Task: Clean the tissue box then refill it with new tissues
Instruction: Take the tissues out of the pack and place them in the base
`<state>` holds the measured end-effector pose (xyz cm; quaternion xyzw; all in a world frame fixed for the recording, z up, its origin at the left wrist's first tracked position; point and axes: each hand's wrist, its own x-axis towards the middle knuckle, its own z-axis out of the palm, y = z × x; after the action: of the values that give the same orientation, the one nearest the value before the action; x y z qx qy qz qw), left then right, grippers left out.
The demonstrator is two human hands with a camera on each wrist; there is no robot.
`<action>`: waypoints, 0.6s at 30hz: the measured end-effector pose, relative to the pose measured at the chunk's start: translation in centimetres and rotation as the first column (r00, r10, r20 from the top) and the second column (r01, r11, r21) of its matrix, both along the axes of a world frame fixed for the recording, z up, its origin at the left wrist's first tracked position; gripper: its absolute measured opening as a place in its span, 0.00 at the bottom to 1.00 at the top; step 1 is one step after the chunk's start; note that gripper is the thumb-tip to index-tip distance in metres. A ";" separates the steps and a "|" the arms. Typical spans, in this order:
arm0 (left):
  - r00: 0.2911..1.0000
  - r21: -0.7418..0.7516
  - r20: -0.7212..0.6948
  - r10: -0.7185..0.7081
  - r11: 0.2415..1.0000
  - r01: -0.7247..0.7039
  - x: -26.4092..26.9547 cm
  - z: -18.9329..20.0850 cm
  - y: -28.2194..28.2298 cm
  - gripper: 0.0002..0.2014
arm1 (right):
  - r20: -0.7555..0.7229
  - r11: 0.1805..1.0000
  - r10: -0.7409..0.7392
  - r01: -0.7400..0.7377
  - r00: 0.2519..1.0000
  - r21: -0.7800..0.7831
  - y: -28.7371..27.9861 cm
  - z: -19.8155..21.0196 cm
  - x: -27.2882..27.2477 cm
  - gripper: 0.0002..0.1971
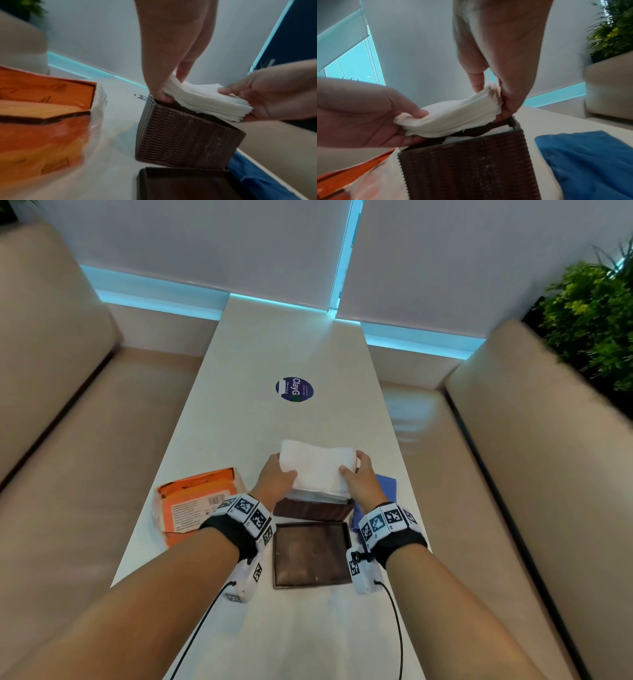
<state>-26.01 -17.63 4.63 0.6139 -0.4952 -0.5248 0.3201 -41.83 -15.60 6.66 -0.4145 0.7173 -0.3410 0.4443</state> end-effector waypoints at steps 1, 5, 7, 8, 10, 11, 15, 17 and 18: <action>0.998 -0.006 0.063 0.003 1.000 -0.002 -0.2 0.0 0.1 0.21 | -0.018 1.000 0.007 -0.007 1.000 0.002 0.1 -0.3 0.0 0.30; 0.973 -0.029 0.228 -0.027 0.999 0.034 -1.0 -0.3 0.3 0.19 | -0.136 0.999 0.050 -0.053 0.989 -0.014 0.4 -0.8 -0.2 0.30; 0.956 -0.040 0.292 -0.033 0.998 0.046 -1.2 -0.4 0.3 0.18 | -0.216 0.997 0.072 -0.078 0.974 -0.018 0.4 -0.9 -0.3 0.28; 0.948 -0.051 0.317 -0.032 0.997 0.050 -1.2 -0.6 0.4 0.17 | -0.251 0.996 0.085 -0.092 0.964 -0.018 0.4 -0.9 -0.2 0.27; 0.938 -0.067 0.346 -0.020 0.997 0.046 -1.3 -0.9 0.5 0.18 | -0.320 0.993 0.105 -0.114 0.942 -0.009 0.4 -1.1 0.0 0.26; 0.934 -0.075 0.356 -0.014 0.996 0.043 -1.4 -1.0 0.5 0.20 | -0.347 0.993 0.108 -0.117 0.932 -0.006 0.3 -1.2 0.1 0.26; 0.904 -0.141 0.428 0.016 0.989 0.050 -1.6 -1.3 0.9 0.28 | -0.453 0.992 0.115 -0.123 0.884 0.010 0.3 -1.5 0.6 0.25; 0.883 -0.162 0.469 0.006 0.984 0.080 -1.7 -1.1 1.1 0.30 | -0.512 0.989 0.139 -0.141 0.848 0.036 0.3 -1.7 0.9 0.25; 0.872 -0.164 0.490 -0.005 0.982 0.098 -1.6 -1.2 1.2 0.31 | -0.540 0.988 0.149 -0.145 0.828 0.049 0.2 -1.9 1.0 0.25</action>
<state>-27.65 -16.40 3.43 0.6805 -0.6225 -0.3136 0.2260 -40.78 -15.35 4.81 -0.5466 0.7805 -0.1726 0.2493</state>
